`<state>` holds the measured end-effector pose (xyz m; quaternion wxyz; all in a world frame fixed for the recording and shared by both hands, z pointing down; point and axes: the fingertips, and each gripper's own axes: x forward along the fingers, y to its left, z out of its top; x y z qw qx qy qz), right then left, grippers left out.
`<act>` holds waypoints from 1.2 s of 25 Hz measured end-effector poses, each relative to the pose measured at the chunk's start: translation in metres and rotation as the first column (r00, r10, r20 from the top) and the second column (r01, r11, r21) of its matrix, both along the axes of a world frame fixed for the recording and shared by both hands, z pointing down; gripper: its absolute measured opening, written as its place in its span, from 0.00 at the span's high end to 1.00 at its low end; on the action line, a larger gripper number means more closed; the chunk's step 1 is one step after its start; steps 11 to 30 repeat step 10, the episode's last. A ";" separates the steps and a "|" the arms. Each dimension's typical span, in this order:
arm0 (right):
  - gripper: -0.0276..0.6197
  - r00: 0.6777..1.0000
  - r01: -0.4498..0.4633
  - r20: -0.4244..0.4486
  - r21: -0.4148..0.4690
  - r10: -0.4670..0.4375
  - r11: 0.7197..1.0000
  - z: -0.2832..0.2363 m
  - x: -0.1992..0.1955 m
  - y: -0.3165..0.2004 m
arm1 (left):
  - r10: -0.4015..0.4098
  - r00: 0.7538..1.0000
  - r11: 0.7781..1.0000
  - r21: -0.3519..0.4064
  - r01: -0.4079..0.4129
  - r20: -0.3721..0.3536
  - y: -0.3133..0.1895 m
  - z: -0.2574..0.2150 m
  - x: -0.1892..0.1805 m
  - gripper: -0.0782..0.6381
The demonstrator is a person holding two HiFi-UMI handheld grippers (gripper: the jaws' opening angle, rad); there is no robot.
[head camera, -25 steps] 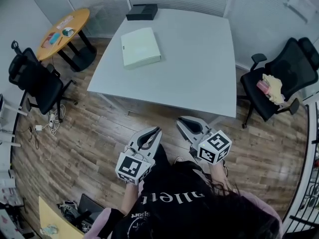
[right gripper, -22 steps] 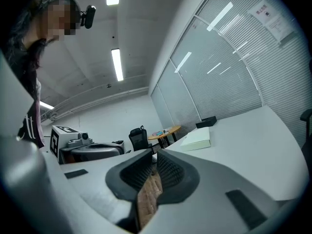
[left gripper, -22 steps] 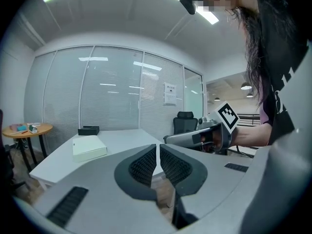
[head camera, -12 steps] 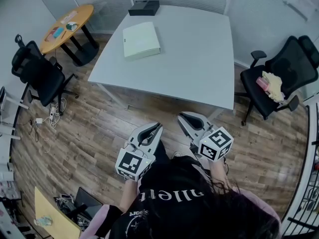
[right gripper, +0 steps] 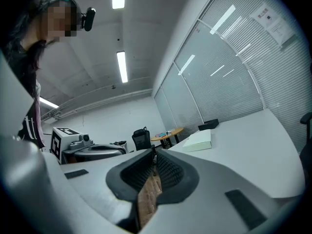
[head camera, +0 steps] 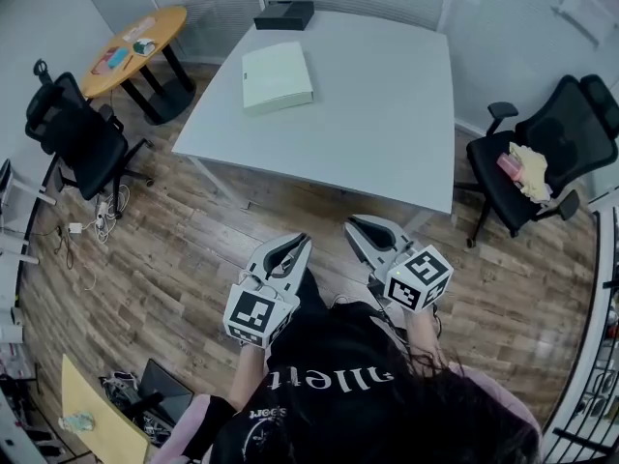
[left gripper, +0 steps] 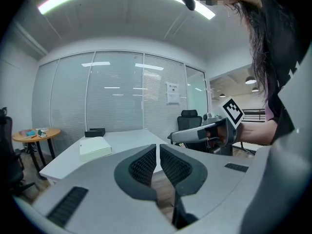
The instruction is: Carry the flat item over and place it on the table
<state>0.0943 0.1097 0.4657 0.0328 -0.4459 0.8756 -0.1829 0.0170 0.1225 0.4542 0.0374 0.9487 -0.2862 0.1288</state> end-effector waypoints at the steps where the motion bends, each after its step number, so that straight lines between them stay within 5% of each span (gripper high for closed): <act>1: 0.90 1.000 0.001 -0.001 -0.001 -0.001 1.000 0.000 0.000 0.000 | -0.003 1.000 1.000 0.002 0.003 -0.001 0.000 -0.001 0.000 0.84; 30: 0.90 1.000 0.002 0.007 -0.001 -0.002 1.000 0.003 0.008 -0.002 | -0.018 1.000 1.000 -0.001 0.018 -0.011 -0.003 0.000 0.003 0.83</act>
